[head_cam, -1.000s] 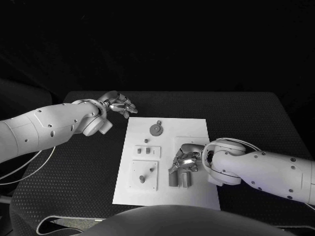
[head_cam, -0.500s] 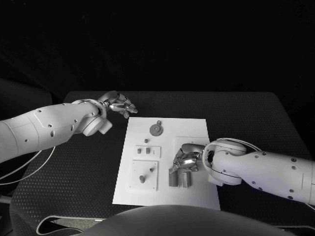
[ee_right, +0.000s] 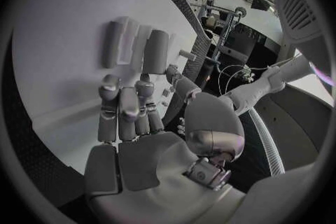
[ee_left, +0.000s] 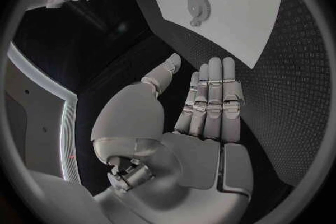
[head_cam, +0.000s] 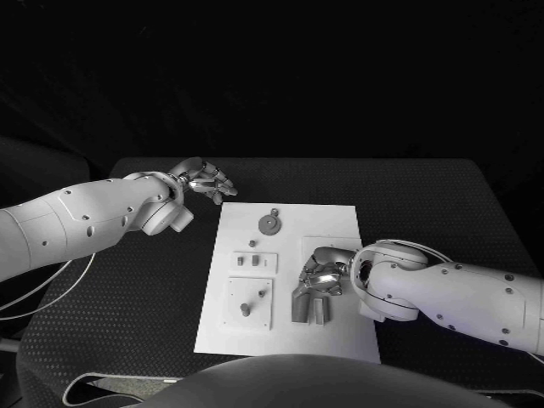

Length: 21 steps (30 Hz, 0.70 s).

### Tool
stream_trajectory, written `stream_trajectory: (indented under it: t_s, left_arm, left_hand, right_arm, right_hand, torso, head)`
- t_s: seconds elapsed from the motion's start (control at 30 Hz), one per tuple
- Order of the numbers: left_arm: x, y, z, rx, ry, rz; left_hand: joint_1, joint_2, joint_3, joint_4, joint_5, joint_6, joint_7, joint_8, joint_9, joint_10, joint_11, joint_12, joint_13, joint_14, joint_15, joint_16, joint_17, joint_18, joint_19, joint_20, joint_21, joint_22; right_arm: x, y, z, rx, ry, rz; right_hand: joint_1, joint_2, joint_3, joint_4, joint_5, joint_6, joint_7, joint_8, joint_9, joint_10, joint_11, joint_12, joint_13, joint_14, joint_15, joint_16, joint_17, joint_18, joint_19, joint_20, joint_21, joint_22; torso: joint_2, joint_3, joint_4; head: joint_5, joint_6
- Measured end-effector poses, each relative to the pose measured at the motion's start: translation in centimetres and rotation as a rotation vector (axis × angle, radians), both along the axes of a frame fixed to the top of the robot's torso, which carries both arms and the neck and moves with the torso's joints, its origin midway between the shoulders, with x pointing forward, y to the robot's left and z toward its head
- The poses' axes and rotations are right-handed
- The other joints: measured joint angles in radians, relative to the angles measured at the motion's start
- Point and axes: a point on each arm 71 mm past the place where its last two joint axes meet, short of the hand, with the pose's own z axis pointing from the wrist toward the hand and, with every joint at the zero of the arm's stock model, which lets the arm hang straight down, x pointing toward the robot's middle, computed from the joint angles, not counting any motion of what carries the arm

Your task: Assemble the parts on the task board

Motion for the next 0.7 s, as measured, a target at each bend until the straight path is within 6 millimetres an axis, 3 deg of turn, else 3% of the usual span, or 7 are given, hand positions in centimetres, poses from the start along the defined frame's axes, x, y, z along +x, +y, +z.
stream_trajectory:
  t_s: [0.7]
  left_arm:
    - [-0.02,0.02,-0.04,0.002,0.005,0.001]
  left_hand:
    - [0.000,0.000,0.000,0.000,0.000,0.000,0.000,0.000,0.000,0.000,0.000,0.000,0.000,0.000,0.000,-0.004,0.003,-0.006,0.000,0.000,0.000,0.001]
  right_arm:
    - [-0.27,-0.07,0.29,0.031,-0.004,0.014]
  right_hand:
    - [0.012,0.000,-0.006,-0.006,0.000,0.016,0.002,0.000,0.003,-0.004,-0.004,0.000,-0.002,-0.004,-0.003,0.000,-0.003,0.000,-0.002,0.005,0.000,0.000]
  torso:
    - [0.000,0.0000,-0.0001]
  head:
    - [0.000,0.000]
